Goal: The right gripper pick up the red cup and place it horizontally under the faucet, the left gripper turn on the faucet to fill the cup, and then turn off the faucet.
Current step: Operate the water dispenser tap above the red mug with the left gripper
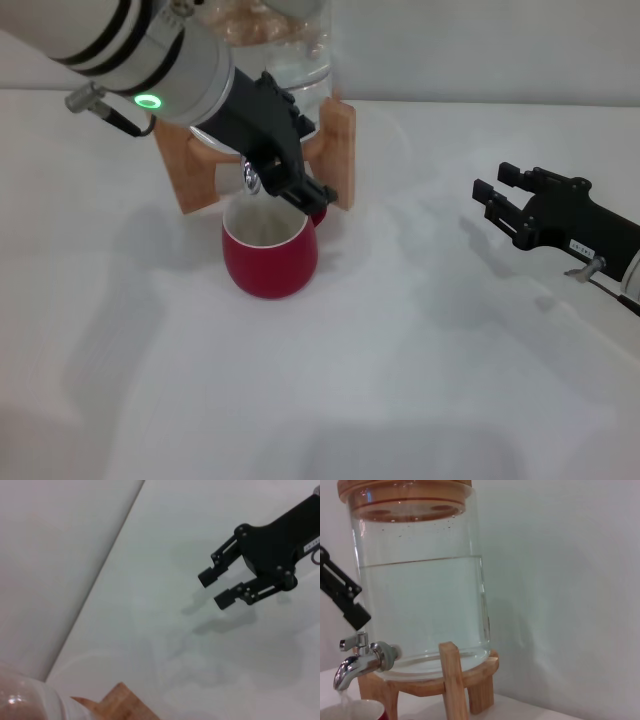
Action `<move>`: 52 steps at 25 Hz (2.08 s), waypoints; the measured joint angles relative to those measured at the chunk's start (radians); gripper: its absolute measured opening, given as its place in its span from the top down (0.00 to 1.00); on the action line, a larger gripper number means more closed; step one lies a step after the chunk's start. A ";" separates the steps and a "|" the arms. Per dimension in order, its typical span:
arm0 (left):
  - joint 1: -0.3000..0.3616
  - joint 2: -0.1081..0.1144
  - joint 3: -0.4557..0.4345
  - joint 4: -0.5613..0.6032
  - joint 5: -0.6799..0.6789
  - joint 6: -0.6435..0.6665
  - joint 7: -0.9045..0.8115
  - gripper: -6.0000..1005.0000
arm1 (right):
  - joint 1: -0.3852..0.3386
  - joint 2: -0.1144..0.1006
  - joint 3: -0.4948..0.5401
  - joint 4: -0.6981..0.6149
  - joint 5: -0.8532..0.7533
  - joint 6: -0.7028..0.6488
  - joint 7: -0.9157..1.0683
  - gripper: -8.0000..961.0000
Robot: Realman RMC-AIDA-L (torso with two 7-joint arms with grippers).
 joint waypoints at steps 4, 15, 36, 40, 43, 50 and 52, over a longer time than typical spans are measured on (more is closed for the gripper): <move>0.005 0.000 0.000 0.038 -0.007 -0.006 -0.002 0.19 | -0.002 0.000 0.002 0.000 0.000 0.001 0.000 0.59; 0.056 0.000 -0.001 0.105 -0.014 -0.048 -0.016 0.19 | -0.004 -0.001 0.008 0.000 0.000 0.002 0.001 0.59; 0.138 0.000 0.006 0.185 -0.010 -0.095 -0.048 0.19 | -0.004 -0.003 0.005 0.000 0.000 0.002 0.002 0.59; 0.135 -0.001 0.008 0.170 0.012 -0.082 -0.046 0.19 | -0.004 -0.002 0.004 0.000 0.000 0.002 0.002 0.59; 0.129 -0.002 0.008 0.150 0.013 -0.081 -0.043 0.19 | -0.004 -0.002 0.004 0.000 0.000 0.002 0.002 0.59; 0.127 -0.001 0.009 0.144 0.013 -0.070 -0.042 0.19 | -0.004 0.000 0.004 0.000 0.000 0.002 0.002 0.59; 0.127 0.000 0.009 0.142 0.013 -0.068 -0.040 0.19 | -0.004 -0.001 0.004 0.000 0.000 0.002 0.002 0.59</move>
